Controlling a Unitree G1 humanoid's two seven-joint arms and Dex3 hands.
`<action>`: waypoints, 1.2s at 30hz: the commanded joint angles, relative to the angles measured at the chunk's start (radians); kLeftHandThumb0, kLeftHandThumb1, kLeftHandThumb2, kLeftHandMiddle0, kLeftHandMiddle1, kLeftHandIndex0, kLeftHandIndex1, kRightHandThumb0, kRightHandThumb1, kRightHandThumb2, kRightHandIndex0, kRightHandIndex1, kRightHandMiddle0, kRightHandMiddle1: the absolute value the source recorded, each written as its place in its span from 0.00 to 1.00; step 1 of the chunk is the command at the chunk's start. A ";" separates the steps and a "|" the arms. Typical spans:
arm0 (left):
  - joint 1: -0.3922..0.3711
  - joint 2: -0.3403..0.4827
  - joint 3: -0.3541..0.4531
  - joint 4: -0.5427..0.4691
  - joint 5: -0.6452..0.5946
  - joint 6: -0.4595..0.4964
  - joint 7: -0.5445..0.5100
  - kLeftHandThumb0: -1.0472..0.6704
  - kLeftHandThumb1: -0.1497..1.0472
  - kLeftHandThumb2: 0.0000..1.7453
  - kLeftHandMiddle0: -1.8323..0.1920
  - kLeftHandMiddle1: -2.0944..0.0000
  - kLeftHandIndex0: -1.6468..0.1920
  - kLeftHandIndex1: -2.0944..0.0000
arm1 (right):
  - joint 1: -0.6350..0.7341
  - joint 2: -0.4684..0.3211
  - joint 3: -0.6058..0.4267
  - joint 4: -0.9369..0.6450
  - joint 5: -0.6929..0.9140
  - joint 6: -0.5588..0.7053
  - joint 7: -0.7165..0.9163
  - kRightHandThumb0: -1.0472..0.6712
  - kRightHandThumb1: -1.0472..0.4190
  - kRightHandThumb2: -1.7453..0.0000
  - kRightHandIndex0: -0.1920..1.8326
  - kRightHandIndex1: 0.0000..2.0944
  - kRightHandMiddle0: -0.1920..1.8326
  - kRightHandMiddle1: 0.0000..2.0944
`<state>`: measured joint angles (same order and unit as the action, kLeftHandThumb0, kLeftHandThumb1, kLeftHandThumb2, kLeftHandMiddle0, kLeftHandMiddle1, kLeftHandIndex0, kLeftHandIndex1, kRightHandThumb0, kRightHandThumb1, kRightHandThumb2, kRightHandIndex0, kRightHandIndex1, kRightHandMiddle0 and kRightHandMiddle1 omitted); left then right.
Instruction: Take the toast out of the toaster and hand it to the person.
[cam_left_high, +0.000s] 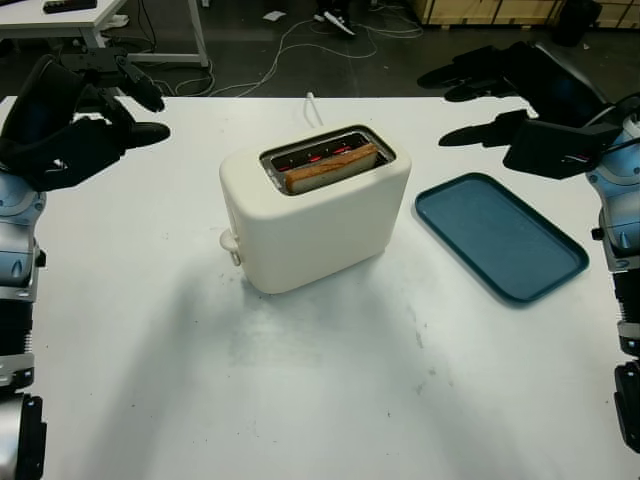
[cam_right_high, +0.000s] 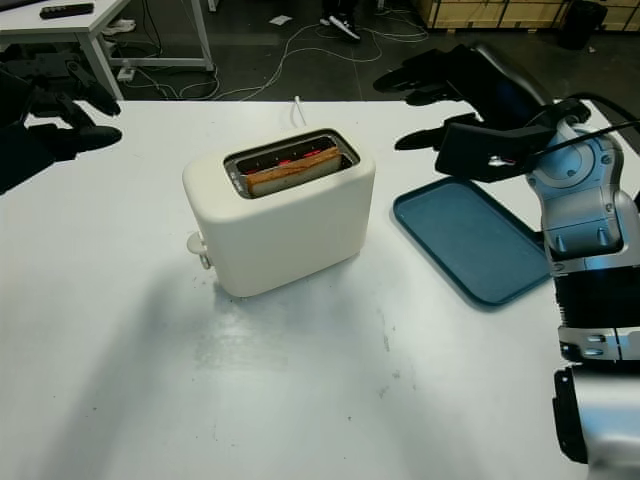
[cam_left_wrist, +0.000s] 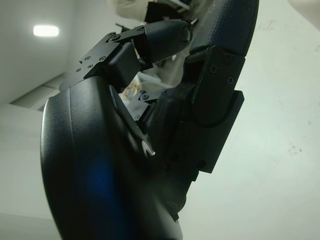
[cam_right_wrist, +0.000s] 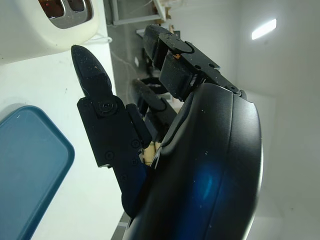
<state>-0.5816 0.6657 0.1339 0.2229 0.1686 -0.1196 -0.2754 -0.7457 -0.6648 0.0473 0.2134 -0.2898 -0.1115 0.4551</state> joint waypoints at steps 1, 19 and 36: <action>-0.002 -0.010 -0.009 0.012 -0.006 -0.018 0.004 0.00 0.86 0.00 0.51 0.42 0.53 0.42 | -0.005 -0.016 -0.002 -0.010 0.004 -0.011 0.008 0.33 0.21 1.00 0.51 0.03 0.49 0.00; -0.008 -0.018 -0.012 0.017 0.000 -0.019 0.011 0.00 0.86 0.00 0.50 0.42 0.52 0.43 | 0.011 -0.013 -0.009 0.039 0.030 -0.086 0.018 0.22 0.15 0.99 0.52 0.01 0.48 0.00; 0.038 -0.011 0.010 -0.039 -0.006 0.001 0.009 0.00 0.86 0.00 0.51 0.42 0.53 0.42 | 0.101 -0.015 -0.066 0.032 0.068 -0.112 -0.029 0.41 0.20 1.00 0.52 0.00 0.48 0.00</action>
<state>-0.5553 0.6470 0.1367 0.1952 0.1636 -0.1245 -0.2745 -0.6638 -0.6782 -0.0135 0.2450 -0.2304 -0.2160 0.4340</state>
